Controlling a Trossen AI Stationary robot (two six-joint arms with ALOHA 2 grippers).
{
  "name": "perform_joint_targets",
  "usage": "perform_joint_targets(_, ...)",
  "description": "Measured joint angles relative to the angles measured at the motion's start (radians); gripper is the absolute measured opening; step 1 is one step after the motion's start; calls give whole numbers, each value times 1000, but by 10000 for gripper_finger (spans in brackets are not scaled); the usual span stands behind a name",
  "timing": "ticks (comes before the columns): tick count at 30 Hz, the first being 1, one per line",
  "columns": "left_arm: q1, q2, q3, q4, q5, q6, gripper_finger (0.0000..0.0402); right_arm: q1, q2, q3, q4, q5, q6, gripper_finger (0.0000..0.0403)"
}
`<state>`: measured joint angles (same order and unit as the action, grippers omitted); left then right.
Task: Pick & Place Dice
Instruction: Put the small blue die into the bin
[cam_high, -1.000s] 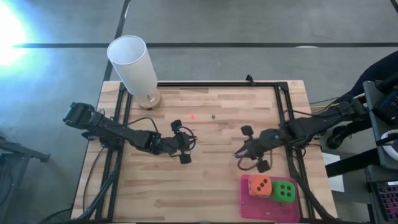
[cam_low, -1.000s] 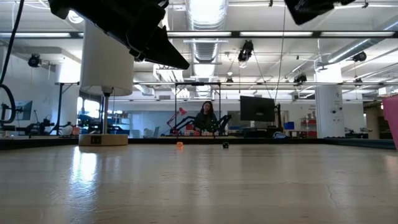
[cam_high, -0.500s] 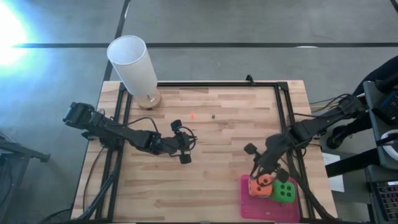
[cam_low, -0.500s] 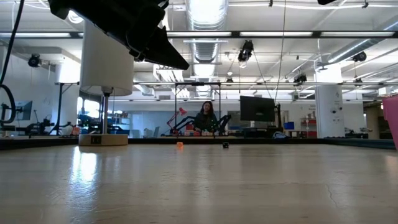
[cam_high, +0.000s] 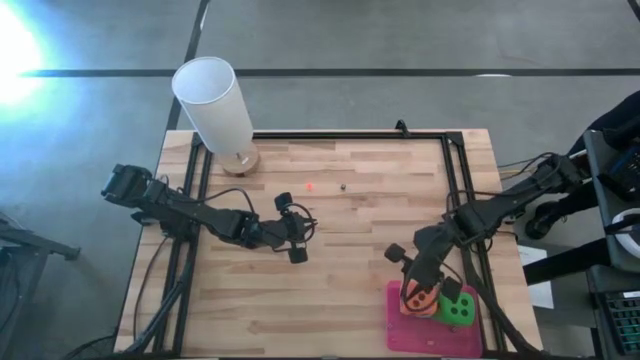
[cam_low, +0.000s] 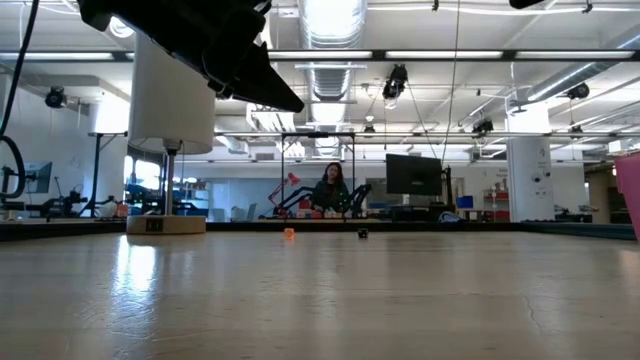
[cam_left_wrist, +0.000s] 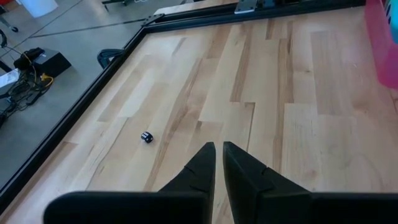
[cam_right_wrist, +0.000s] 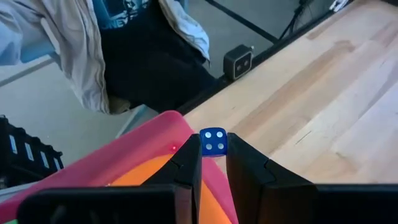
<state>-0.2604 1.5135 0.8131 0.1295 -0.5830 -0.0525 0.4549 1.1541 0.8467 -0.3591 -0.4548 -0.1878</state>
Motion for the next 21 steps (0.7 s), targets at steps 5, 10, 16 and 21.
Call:
perform_joint_targets(5,0,0,0,0,0,0,36,12,9,0,21,0,-3,50)
perform_joint_targets(10,0,0,0,0,0,0,35,23,6,0,42,1,-31,50)
perform_joint_targets(16,0,0,0,0,0,0,35,26,9,0,50,1,-34,50)
perform_joint_targets(21,0,0,0,0,0,0,35,26,31,0,59,1,-33,50)
